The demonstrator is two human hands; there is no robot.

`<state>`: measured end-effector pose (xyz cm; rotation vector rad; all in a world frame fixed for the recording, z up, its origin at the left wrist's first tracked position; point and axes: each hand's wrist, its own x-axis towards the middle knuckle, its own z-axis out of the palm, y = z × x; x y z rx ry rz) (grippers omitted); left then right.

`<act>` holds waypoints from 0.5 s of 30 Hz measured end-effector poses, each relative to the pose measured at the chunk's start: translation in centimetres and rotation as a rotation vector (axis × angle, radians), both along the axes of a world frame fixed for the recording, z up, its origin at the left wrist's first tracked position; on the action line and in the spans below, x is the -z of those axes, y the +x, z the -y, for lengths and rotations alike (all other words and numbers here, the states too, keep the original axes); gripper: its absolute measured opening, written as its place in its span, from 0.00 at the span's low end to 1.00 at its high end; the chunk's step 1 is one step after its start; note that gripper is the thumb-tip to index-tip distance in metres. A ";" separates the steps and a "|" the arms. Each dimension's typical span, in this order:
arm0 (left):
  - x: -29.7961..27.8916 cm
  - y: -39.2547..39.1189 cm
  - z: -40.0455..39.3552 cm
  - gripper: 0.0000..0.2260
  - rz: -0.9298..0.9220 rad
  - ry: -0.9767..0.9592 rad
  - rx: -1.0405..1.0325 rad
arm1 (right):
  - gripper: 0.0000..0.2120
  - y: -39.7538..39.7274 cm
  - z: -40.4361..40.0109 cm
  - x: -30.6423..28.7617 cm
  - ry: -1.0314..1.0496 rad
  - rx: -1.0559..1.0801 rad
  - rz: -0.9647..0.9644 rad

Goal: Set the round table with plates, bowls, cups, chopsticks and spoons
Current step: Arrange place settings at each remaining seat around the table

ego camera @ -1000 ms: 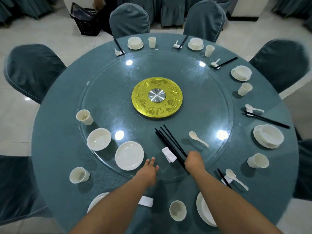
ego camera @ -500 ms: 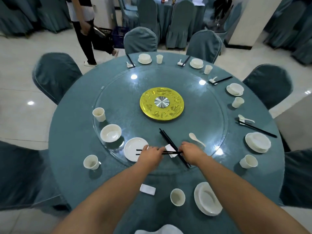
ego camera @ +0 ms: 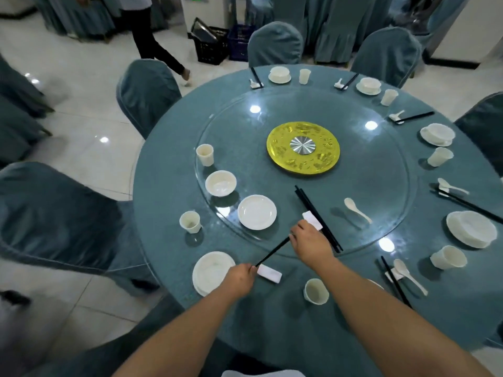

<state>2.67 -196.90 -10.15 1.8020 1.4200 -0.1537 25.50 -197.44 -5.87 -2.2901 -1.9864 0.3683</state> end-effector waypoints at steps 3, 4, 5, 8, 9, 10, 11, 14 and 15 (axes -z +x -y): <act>1.2 -1.8 2.1 0.15 0.006 -0.012 -0.118 | 0.15 -1.3 0.4 1.0 0.015 -0.021 -0.029; 1.5 -2.2 2.5 0.14 0.012 -0.011 -0.149 | 0.15 -1.6 0.5 1.3 0.028 -0.020 -0.038; 2.0 -2.5 3.0 0.13 0.017 -0.012 -0.182 | 0.15 -1.9 0.5 1.6 0.034 -0.013 -0.047; 2.8 -2.9 4.2 0.10 0.005 -0.003 -0.241 | 0.15 -2.3 0.9 2.3 0.056 0.044 -0.065; 3.4 -3.0 4.9 0.10 -0.010 -0.003 -0.240 | 0.15 -2.4 1.2 2.8 0.054 0.061 -0.072; 3.6 -3.0 5.3 0.10 -0.025 0.001 -0.228 | 0.15 -2.3 1.4 3.0 0.062 0.075 -0.079; 4.0 -3.1 6.0 0.09 -0.042 0.001 -0.217 | 0.15 -2.4 1.8 3.3 0.058 0.078 -0.084; 5.3 -3.4 7.4 0.08 -0.071 0.017 -0.203 | 0.14 -2.8 2.2 4.3 0.056 0.091 -0.090; 5.5 -3.5 7.5 0.08 -0.082 0.034 -0.185 | 0.14 -2.9 2.3 4.3 0.063 0.092 -0.094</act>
